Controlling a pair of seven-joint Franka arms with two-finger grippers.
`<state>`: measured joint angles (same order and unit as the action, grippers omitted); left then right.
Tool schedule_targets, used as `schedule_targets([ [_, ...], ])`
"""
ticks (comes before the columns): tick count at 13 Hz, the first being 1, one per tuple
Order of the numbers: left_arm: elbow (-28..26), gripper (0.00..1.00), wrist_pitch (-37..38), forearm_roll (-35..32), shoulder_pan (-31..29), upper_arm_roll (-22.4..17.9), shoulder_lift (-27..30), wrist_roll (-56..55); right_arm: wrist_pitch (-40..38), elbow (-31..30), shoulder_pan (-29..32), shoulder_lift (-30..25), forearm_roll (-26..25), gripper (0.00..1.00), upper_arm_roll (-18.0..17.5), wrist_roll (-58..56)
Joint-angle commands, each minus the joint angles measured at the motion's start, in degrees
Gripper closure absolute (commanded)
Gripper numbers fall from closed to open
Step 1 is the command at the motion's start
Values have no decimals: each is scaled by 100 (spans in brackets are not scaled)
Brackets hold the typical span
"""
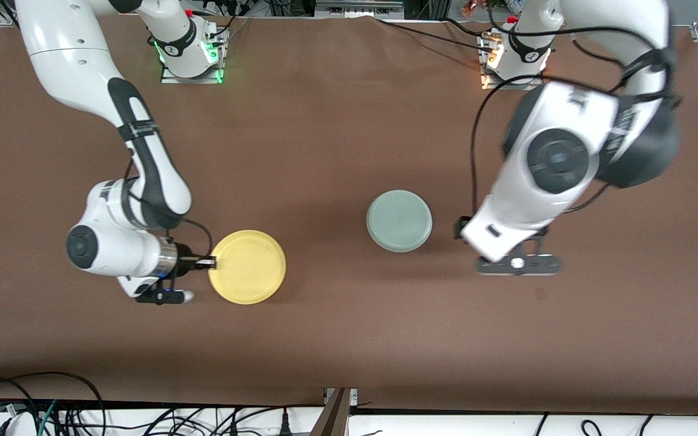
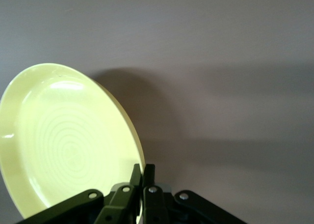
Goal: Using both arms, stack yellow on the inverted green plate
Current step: 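Release the inverted green plate and raise the left gripper away, then carry the yellow plate with the right gripper onto the green plate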
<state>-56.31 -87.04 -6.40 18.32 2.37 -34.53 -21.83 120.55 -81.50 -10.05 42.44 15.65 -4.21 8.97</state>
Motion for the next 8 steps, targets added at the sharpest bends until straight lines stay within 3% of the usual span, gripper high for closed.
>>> schedule_targets([
  [1,-248,0,632,218,-450,79,665,335,29,108,-688,-26,70,100,-203,1278],
  [6,-1740,0,592,420,-1234,79,2009,1469,1223,30,-2595,88,-9,100,-151,3582],
  [8,-2625,0,-1,577,-1557,36,2492,1863,1251,-23,-3054,89,-298,100,-28,4242],
])
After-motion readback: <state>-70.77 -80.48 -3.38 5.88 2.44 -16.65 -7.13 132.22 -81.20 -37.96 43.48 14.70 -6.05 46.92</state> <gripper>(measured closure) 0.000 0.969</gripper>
